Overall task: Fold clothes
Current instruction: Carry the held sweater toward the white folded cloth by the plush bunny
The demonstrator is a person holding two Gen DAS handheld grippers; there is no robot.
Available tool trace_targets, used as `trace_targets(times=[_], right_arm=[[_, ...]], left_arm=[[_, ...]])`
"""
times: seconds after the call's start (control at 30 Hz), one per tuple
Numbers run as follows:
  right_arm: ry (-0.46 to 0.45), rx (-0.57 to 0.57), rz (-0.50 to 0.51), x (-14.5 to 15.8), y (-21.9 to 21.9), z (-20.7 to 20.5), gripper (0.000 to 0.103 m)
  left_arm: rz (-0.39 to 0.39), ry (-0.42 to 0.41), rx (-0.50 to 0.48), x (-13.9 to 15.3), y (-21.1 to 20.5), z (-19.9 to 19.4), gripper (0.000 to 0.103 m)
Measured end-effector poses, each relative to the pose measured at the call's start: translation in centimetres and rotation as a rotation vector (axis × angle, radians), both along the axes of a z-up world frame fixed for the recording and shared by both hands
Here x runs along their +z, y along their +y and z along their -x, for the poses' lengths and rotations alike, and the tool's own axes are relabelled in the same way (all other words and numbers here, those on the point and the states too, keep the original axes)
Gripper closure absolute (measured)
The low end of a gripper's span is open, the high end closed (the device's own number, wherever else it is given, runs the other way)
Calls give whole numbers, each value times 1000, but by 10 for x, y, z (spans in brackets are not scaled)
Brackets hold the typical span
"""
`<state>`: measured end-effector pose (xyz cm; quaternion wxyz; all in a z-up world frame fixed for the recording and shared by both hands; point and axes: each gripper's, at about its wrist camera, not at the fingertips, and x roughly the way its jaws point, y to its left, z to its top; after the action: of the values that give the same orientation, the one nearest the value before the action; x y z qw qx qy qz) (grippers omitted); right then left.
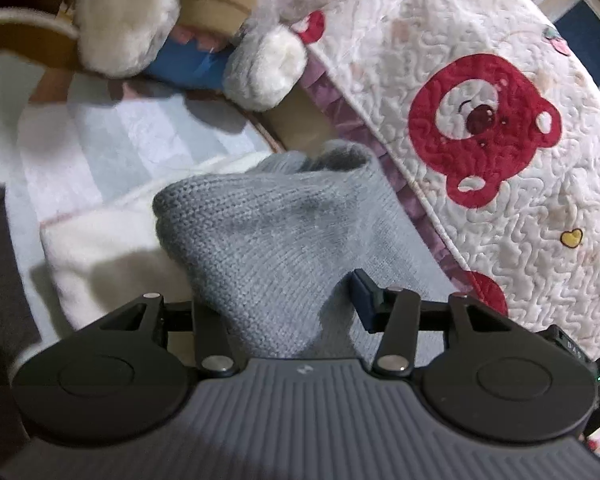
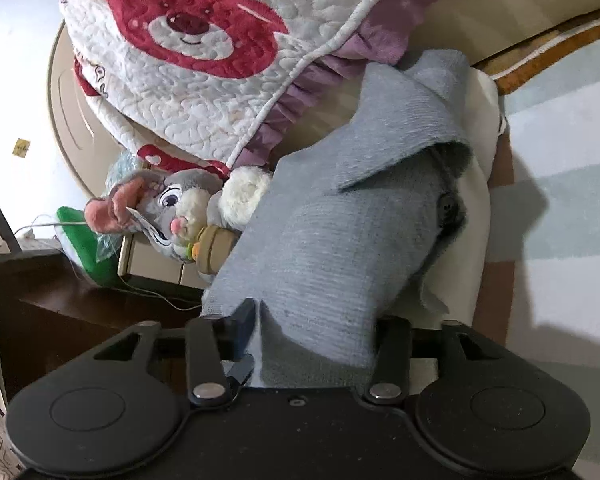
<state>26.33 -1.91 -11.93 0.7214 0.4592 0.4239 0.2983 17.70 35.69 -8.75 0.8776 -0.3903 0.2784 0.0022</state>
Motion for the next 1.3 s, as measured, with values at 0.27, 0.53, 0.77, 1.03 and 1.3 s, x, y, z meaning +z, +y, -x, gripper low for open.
trace_targets(times=[0.27,0.53,0.77,1.03,1.3], right_arm=[[11,-26,-57,-48,35,9,36],[-56,-97,-351,4,-3,-3,75],[38,-125,-391,20,1,-10,74],[145,-157,-437,39,6,-17,74],[256,-218,-536,19,3,-8,74]], left_arm=[[33,-33,3,-9,1,0,55],[-13,-180,-13,37,-12,15,44],[565,35,109,-3,-13,21,35],[952,-88,288,-57,-66,38,22],[1057,-100,416,-63,-110,71,16]])
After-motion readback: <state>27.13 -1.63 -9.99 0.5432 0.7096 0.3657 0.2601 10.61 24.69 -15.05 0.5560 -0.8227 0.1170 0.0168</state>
